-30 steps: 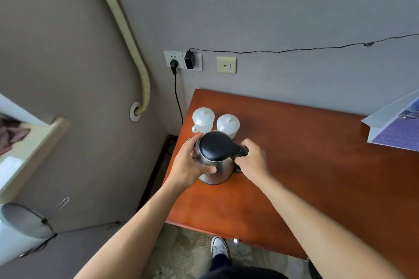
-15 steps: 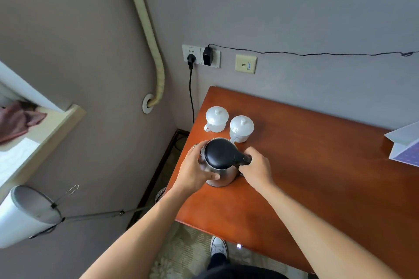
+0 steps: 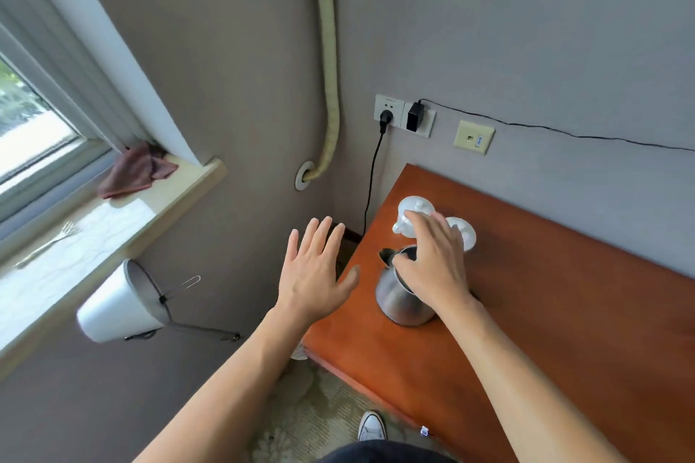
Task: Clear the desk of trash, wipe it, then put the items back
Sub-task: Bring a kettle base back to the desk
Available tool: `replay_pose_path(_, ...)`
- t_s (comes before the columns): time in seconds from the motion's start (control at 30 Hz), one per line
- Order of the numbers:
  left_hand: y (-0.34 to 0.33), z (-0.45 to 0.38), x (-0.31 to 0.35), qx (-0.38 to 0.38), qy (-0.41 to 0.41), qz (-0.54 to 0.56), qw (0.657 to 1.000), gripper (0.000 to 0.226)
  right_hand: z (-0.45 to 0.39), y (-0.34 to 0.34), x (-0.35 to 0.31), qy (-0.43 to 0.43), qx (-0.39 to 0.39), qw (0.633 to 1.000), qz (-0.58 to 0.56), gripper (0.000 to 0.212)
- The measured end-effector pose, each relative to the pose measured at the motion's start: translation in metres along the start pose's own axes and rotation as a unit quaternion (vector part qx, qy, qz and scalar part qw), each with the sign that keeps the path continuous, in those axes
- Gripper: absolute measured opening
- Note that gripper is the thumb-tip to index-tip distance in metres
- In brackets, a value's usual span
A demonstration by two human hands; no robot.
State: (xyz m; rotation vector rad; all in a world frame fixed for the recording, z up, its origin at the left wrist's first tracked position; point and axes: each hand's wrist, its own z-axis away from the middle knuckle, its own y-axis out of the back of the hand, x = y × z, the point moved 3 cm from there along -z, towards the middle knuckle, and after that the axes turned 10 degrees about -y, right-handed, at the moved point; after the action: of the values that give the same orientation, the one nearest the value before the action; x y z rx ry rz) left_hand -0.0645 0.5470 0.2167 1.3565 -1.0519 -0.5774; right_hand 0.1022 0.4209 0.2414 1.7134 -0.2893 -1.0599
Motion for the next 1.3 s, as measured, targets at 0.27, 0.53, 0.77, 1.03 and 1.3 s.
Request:
replay_pose_path(0.27, 0.094, 0.102, -0.083, 0.106, 0.122, -0.079, 0.984, 0.076, 0.052, -0.052, -0.173, 0.209, -0.047, 0.977, 0.001, 0.069)
replay_pose_path(0.53, 0.167, 0.267, -0.179, 0.131, 0.303, -0.136, 0.934, 0.080, 0.152, -0.116, -0.334, 0.385, -0.144, 0.912, -0.007, 0.070)
replay_pose_path(0.77, 0.211, 0.429, -0.213, 0.156, 0.481, -0.151, 0.849, 0.081, 0.265, -0.167, -0.448, 0.519, -0.226, 0.824, -0.026, 0.075)
replay_pose_path(1.03, 0.228, 0.594, -0.223, 0.165, 0.625, -0.183, 0.741, 0.083, 0.398, -0.210, -0.533, 0.643, -0.308, 0.700, -0.027, 0.079)
replay_pose_path(1.3, 0.229, 0.692, -0.249, 0.155, 0.705, -0.172, 0.671, 0.083, 0.485, -0.248, -0.597, 0.699, -0.329, 0.635, 0.022, 0.077)
